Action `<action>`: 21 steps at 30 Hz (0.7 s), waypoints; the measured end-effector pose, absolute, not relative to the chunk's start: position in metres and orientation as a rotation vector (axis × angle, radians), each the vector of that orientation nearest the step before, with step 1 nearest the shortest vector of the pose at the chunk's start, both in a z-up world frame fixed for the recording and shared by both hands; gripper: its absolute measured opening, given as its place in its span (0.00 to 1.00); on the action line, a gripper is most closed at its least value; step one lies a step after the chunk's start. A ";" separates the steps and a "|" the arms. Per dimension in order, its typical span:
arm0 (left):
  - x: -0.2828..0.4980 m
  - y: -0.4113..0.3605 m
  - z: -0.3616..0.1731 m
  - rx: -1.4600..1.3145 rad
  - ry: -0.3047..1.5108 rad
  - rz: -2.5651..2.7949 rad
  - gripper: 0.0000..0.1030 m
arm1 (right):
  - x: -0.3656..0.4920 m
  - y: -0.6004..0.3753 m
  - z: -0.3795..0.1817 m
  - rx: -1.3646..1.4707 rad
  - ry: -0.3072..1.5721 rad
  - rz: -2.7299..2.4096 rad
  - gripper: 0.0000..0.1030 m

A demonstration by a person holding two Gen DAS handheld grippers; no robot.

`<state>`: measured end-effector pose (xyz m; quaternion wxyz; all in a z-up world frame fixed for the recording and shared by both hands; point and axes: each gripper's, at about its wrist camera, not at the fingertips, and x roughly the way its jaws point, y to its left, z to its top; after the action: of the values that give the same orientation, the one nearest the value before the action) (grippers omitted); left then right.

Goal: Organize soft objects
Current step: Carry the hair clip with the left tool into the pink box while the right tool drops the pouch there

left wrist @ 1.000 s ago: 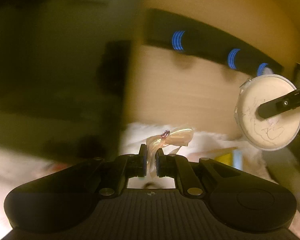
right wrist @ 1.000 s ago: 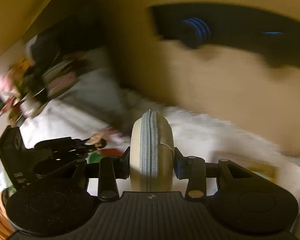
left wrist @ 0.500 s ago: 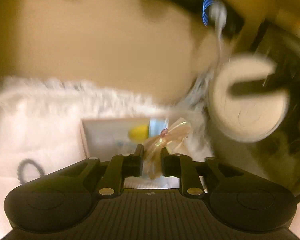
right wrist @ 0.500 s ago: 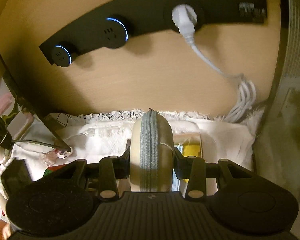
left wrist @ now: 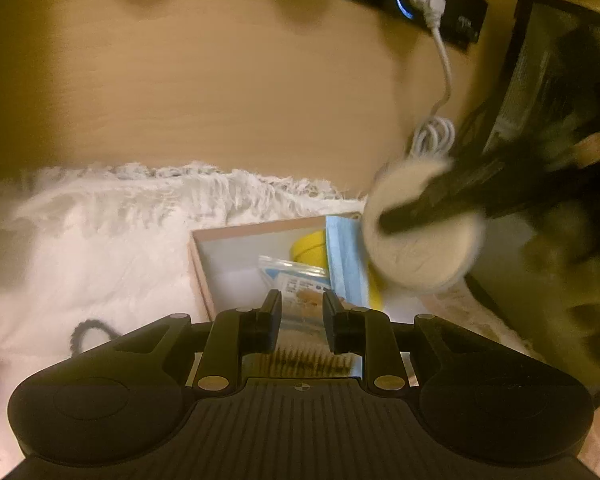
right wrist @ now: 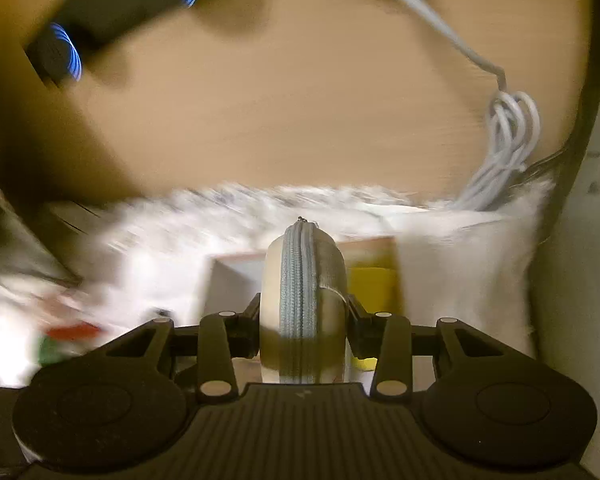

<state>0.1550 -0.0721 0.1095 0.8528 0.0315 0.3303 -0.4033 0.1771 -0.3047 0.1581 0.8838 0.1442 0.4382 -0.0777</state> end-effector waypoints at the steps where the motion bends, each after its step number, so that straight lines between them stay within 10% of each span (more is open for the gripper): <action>1: 0.151 -0.067 0.113 0.059 0.694 -0.846 0.24 | 0.183 -0.300 0.152 0.248 0.939 -0.213 0.38; 12: 0.136 -0.031 0.115 -0.032 0.703 -0.767 0.24 | 0.205 -0.284 0.097 0.178 1.083 -0.276 0.42; 21: 0.130 -0.006 0.116 -0.141 0.705 -0.749 0.24 | 0.146 -0.293 0.159 0.344 0.811 -0.083 0.49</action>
<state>0.1298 -0.0060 0.1155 0.8683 -0.0673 0.3367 -0.3579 0.1458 -0.2932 0.1593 0.9037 0.1667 0.3924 -0.0400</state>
